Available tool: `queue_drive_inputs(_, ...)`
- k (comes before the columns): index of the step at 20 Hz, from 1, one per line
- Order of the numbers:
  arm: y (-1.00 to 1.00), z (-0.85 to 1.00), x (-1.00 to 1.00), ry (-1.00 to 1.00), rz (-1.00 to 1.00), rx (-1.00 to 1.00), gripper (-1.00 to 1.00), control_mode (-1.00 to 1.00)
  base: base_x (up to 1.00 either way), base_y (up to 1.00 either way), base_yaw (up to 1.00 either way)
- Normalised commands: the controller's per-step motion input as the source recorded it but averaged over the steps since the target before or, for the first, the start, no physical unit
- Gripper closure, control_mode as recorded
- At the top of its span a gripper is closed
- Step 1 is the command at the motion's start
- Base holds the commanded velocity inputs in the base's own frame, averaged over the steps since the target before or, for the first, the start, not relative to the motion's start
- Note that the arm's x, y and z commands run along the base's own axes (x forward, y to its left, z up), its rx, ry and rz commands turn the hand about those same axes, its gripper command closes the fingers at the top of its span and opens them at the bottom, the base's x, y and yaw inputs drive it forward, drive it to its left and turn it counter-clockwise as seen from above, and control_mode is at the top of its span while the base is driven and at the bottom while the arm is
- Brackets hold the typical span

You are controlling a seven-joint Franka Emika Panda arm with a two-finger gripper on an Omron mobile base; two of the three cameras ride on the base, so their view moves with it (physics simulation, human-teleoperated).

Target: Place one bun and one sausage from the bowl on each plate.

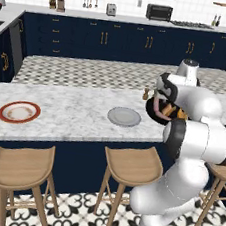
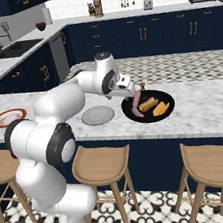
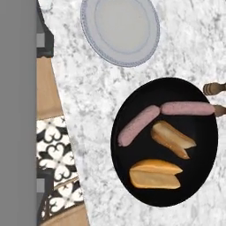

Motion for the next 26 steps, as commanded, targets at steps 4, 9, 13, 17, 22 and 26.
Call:
queue_drive_inputs(4,-0.14,-0.48,0.74,0.00,-0.02,0.00,-1.00,-1.00,0.00,0.00,0.00)
queue_drive_inputs(9,-0.21,-0.29,0.64,-0.01,0.00,0.00,-1.00,-1.00,0.00,0.00,0.00)
queue_drive_inputs(13,-0.31,-0.35,0.85,0.00,0.00,0.01,-1.00,-1.00,0.00,0.00,0.00)
queue_drive_inputs(17,-0.34,-0.34,0.67,0.00,0.00,0.07,-1.00,-1.00,0.00,0.00,0.00)
queue_drive_inputs(22,-0.16,-0.26,0.52,0.00,0.00,0.12,-1.00,-1.00,0.00,0.00,0.00)
queue_drive_inputs(26,0.00,-0.23,0.32,-0.01,0.02,0.17,-1.00,-1.00,0.00,0.00,0.00)
